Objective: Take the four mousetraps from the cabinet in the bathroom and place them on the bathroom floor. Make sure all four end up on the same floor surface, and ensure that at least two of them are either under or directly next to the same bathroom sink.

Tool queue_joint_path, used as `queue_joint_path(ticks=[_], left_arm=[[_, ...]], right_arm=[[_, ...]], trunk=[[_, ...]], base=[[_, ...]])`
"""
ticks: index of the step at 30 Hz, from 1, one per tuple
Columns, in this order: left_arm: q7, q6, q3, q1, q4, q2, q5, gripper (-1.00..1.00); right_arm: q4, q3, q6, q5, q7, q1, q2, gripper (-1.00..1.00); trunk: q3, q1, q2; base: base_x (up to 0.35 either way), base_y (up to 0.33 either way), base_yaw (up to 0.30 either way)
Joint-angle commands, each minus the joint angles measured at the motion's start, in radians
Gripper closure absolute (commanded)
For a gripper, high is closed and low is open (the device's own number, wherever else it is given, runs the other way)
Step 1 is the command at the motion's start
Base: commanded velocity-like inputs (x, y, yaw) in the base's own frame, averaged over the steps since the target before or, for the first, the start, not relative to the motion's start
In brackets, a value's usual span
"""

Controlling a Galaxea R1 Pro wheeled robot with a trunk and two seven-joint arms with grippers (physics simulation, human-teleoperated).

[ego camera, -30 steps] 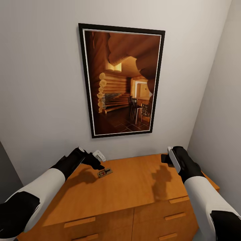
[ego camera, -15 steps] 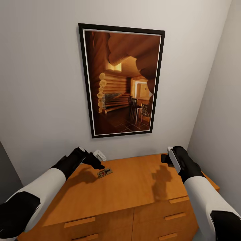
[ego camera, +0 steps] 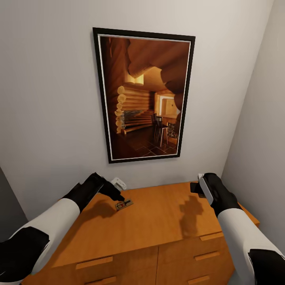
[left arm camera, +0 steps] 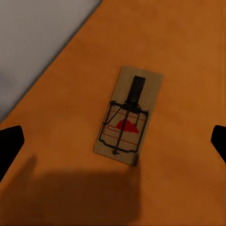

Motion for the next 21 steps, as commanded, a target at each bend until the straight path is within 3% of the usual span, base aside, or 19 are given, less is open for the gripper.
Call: queue_joint_path(ticks=[1,17,21], left_arm=[[-0.008,0.008,-0.003,-0.001,-0.009,-0.001,-0.01,-1.0],[-0.005,0.045,-0.006,-0.001,-0.023,-0.01,-0.01,-1.0],[-0.006,0.044,-0.006,-0.001,-0.019,-0.021,-0.01,-1.0]], right_arm=[[-0.001,0.0,0.003,-0.01,-0.009,-0.001,0.0,1.0],[-0.003,0.0,0.007,-0.008,-0.023,-0.001,0.0,1.0],[-0.003,-0.001,0.008,-0.008,-0.028,-0.001,-0.001,1.0]], trunk=[[-0.002,0.0,-0.002],[-0.002,0.0,-0.002],[-0.014,0.016,-0.03]], base=[[0.0,0.0,0.0],[0.0,0.0,0.0],[0.0,0.0,0.0]])
